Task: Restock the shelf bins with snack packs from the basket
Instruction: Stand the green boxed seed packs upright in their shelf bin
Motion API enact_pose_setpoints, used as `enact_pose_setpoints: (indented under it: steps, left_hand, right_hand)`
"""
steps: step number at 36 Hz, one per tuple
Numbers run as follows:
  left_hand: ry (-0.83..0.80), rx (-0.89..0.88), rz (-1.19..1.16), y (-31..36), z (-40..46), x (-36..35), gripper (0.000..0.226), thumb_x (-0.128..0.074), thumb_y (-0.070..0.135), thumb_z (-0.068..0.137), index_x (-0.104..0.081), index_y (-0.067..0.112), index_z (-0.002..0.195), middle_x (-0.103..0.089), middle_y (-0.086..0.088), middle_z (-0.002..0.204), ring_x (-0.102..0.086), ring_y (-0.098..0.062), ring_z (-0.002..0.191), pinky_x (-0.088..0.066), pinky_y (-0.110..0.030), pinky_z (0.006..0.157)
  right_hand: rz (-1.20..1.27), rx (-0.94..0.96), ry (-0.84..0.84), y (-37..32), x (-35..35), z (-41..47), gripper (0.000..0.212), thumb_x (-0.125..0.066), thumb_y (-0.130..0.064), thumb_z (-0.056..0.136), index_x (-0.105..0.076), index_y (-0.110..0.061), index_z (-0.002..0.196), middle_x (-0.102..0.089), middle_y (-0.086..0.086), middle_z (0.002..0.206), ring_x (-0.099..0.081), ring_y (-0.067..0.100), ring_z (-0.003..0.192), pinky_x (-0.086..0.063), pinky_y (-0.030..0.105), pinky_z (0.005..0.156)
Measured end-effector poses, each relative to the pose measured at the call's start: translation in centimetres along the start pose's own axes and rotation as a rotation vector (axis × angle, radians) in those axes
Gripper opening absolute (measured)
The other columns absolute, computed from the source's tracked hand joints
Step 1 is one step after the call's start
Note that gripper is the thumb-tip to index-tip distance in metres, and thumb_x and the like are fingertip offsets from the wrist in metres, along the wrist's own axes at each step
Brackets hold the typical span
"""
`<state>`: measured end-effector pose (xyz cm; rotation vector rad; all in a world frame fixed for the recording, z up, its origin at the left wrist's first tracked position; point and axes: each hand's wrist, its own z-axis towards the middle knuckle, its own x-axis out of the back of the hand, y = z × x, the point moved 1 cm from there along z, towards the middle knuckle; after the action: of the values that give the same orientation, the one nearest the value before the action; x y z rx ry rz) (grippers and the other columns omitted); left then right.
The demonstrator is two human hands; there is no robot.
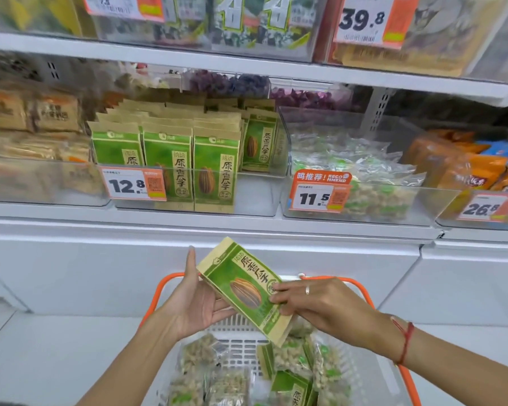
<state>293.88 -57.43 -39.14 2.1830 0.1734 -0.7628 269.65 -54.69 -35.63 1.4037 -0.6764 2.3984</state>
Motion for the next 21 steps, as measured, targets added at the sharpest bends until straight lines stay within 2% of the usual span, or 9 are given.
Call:
enact_pose_setpoints:
  steps: [3,6,8,10,12,14,16,18,21]
  left_hand:
    - [-0.053,-0.067,0.107,0.4,-0.6,-0.7,0.084,-0.024,0.077,0.079,-0.056,0.015,0.125,-0.064,-0.015,0.123,-0.061,-0.027,0.114,-0.051,-0.036,0.095]
    - [0.055,-0.184,0.373,0.8,-0.8,-2.0,0.052,-0.049,0.052,0.085,-0.057,0.015,0.121,-0.071,-0.007,0.110,-0.067,-0.019,0.104,-0.052,-0.032,0.091]
    - [0.148,-0.306,0.554,1.4,-1.1,-2.7,0.033,-0.056,0.039,0.088,-0.061,0.018,0.114,-0.074,0.000,0.099,-0.070,-0.014,0.095,-0.053,-0.030,0.089]
    - [0.180,-0.449,0.678,2.5,-1.7,-3.5,0.019,-0.057,0.031,0.091,-0.062,0.026,0.109,-0.074,0.007,0.097,-0.069,-0.010,0.094,-0.054,-0.029,0.088]
    - [0.133,-0.592,0.758,3.9,-2.4,-4.4,0.024,-0.061,0.030,0.087,-0.061,0.028,0.110,-0.073,0.009,0.100,-0.068,-0.010,0.098,-0.054,-0.031,0.087]
    - [0.080,-0.699,0.856,5.2,-3.2,-5.8,0.036,-0.065,0.036,0.080,-0.060,0.031,0.116,-0.072,0.012,0.104,-0.067,-0.007,0.099,-0.054,-0.034,0.087]
    - [0.098,-0.804,0.935,6.4,-3.7,-7.2,0.040,-0.067,0.044,0.075,-0.059,0.038,0.113,-0.070,0.017,0.104,-0.065,0.001,0.097,-0.052,-0.029,0.086]
    - [0.173,-0.901,0.971,7.7,-4.1,-8.2,0.041,-0.068,0.052,0.068,-0.057,0.041,0.106,-0.067,0.015,0.102,-0.062,0.005,0.094,-0.051,-0.026,0.084]
    - [0.158,-1.021,1.172,10.0,-4.9,-9.4,0.043,-0.064,0.063,0.066,-0.057,0.042,0.103,-0.059,0.016,0.103,-0.059,0.002,0.096,-0.051,-0.034,0.086]
  right_hand:
    - [-0.116,0.064,-0.050,0.7,0.4,0.0,0.009,-0.060,-0.017,0.088,-0.067,-0.022,0.091,-0.070,-0.011,0.113,-0.059,0.006,0.116,-0.058,0.032,0.074]
    - [-0.281,0.113,-0.201,1.0,0.6,0.1,0.022,-0.077,-0.012,0.077,-0.070,-0.026,0.092,-0.068,-0.013,0.116,-0.058,0.006,0.116,-0.058,0.029,0.073]
    - [-0.321,0.101,-0.294,0.7,1.0,0.3,0.017,-0.071,-0.024,0.082,-0.069,-0.031,0.097,-0.065,-0.015,0.121,-0.055,0.007,0.119,-0.057,0.027,0.072]
    - [-0.265,-0.003,-0.235,0.1,2.0,1.0,0.018,-0.061,-0.044,0.086,-0.068,-0.038,0.102,-0.065,-0.019,0.117,-0.057,0.003,0.110,-0.055,0.023,0.066]
    - [-0.158,-0.160,0.021,-0.5,3.7,2.4,0.027,-0.062,-0.055,0.083,-0.069,-0.039,0.103,-0.069,-0.021,0.100,-0.062,-0.002,0.086,-0.053,0.022,0.058]
    - [-0.110,-0.261,0.227,-1.2,5.8,4.5,0.041,-0.065,-0.058,0.078,-0.060,-0.041,0.115,-0.067,-0.020,0.099,-0.058,-0.003,0.081,-0.051,0.021,0.061]
    - [-0.054,-0.348,0.227,-1.7,7.4,6.9,0.064,-0.073,-0.052,0.073,-0.039,-0.048,0.126,-0.056,-0.020,0.120,-0.053,-0.004,0.099,-0.049,0.020,0.077]
    - [0.049,-0.427,0.158,-2.1,8.4,8.8,0.083,-0.081,-0.037,0.070,-0.023,-0.045,0.129,-0.045,-0.019,0.133,-0.048,-0.003,0.115,-0.048,0.028,0.092]
    - [0.166,-0.397,0.157,-2.0,10.1,11.0,0.090,-0.084,-0.025,0.069,-0.024,-0.038,0.135,-0.045,-0.019,0.134,-0.054,-0.001,0.114,-0.051,0.033,0.093]
